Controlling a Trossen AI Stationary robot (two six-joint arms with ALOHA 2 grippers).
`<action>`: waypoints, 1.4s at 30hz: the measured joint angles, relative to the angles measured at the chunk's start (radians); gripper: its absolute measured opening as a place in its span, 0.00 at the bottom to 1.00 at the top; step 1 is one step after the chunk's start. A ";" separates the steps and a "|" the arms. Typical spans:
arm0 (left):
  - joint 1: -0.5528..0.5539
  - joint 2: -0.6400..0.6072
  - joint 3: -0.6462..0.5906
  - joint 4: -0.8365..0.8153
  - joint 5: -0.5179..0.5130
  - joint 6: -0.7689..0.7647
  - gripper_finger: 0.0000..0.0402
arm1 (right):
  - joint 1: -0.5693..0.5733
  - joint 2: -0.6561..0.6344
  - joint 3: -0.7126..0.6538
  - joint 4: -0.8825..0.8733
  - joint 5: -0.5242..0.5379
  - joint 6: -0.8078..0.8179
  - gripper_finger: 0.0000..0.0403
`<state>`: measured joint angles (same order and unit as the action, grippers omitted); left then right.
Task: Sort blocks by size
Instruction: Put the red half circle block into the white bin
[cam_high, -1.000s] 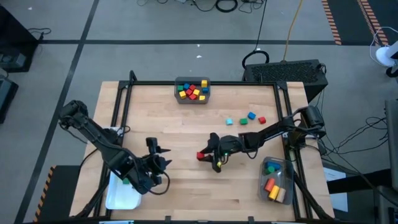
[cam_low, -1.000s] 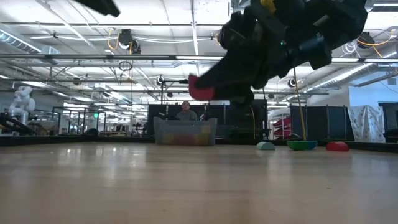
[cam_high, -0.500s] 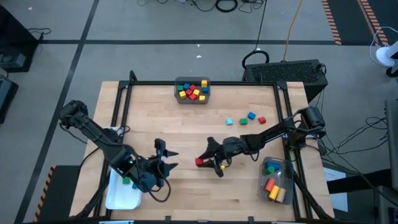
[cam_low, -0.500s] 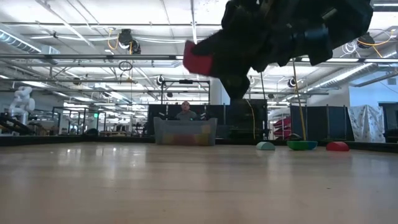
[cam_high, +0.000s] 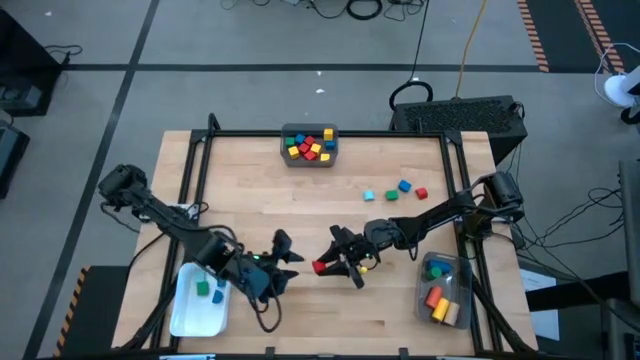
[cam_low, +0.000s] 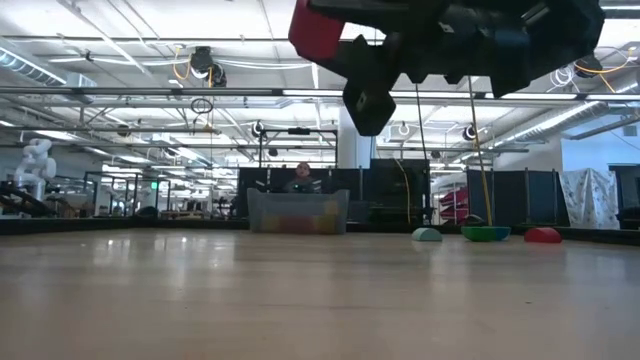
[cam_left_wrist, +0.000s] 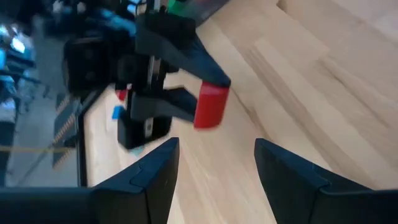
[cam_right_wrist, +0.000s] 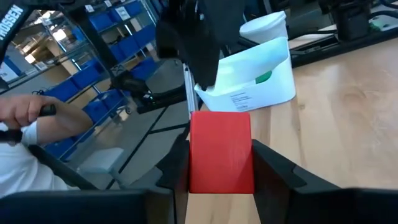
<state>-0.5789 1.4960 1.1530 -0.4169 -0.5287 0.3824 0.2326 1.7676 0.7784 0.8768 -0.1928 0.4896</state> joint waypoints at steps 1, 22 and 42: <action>0.009 0.017 0.000 0.028 0.003 0.026 0.53 | 0.003 0.000 0.000 0.000 0.000 0.000 0.29; 0.112 0.157 0.000 0.281 0.200 0.121 0.53 | 0.010 0.000 0.000 0.001 0.000 -0.003 0.29; 0.125 0.164 0.000 0.271 0.218 0.058 0.24 | 0.010 0.000 0.000 0.001 0.004 -0.011 0.40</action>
<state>-0.4535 1.6597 1.1530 -0.1456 -0.3112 0.4401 0.2424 1.7676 0.7784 0.8774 -0.1886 0.4782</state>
